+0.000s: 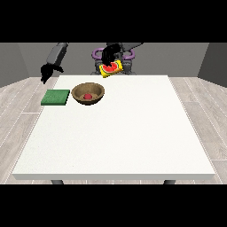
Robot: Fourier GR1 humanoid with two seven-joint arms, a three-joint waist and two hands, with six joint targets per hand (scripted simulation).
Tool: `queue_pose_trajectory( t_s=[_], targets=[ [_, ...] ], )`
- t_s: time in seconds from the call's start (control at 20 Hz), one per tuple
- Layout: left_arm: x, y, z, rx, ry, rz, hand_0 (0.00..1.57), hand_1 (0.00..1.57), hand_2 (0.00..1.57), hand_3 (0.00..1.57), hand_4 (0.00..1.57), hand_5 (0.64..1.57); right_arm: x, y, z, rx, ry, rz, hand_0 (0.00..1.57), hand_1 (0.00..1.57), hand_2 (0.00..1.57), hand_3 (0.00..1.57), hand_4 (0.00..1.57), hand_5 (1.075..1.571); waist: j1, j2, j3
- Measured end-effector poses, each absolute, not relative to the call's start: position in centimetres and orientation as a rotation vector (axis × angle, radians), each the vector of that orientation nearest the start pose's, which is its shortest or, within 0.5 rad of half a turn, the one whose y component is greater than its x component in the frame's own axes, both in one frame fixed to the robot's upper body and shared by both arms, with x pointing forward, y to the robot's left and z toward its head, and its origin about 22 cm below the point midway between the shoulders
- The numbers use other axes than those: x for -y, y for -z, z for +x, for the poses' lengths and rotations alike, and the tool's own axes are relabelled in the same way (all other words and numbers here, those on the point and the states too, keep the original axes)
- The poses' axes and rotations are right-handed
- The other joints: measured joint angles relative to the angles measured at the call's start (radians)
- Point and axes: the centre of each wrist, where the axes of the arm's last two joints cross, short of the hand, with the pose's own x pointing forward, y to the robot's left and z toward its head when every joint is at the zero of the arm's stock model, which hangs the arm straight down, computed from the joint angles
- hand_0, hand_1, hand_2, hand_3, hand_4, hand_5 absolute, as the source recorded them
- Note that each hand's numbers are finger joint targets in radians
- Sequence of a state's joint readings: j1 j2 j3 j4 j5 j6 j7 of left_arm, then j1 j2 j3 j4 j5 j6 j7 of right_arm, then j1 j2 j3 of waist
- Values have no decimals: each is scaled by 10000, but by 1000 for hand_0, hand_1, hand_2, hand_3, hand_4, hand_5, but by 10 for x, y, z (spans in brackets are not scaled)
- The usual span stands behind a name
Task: Pick the cup and pour the ball into the bowl, then pick the bowl and place it on the pad
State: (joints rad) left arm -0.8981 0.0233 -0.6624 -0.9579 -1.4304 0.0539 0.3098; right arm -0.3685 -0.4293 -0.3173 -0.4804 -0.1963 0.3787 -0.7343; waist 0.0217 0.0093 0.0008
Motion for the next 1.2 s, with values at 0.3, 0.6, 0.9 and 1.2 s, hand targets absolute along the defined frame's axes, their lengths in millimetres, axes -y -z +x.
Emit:
queue_pose_trajectory(
  t_s=[0.3, 0.6, 0.9, 1.2],
  targets=[
    [-13, -83, 349, -18768, -22583, -17146, 1453, 1453, 1571, 1571, 1090, 1547, 411, 81, 266, 17065, 1338, -129, 0, 0, 304, 414, 435, 1529, -148, -154, -1],
    [-17, -110, 351, -20007, -22035, -16989, 0, 0, 1571, 1571, 963, 1568, 420, 82, 260, 16548, 1646, -88, 0, 0, 340, 331, 716, 1559, 329, -115, -3],
    [-88, -114, 369, -24367, -20525, -17480, 1546, 1546, 1571, 1463, 1008, 1523, 443, 80, 242, 16459, 2322, -540, 0, 0, 350, 278, 697, 1562, 1268, 277, -20],
    [-137, -61, 354, -30660, -18884, -15006, 1277, 1277, 1105, 778, 1417, 1571, 455, 62, 251, 17330, 2860, -1070, 0, 0, 412, 278, 705, 1550, 2286, 1591, -81]
  ],
)
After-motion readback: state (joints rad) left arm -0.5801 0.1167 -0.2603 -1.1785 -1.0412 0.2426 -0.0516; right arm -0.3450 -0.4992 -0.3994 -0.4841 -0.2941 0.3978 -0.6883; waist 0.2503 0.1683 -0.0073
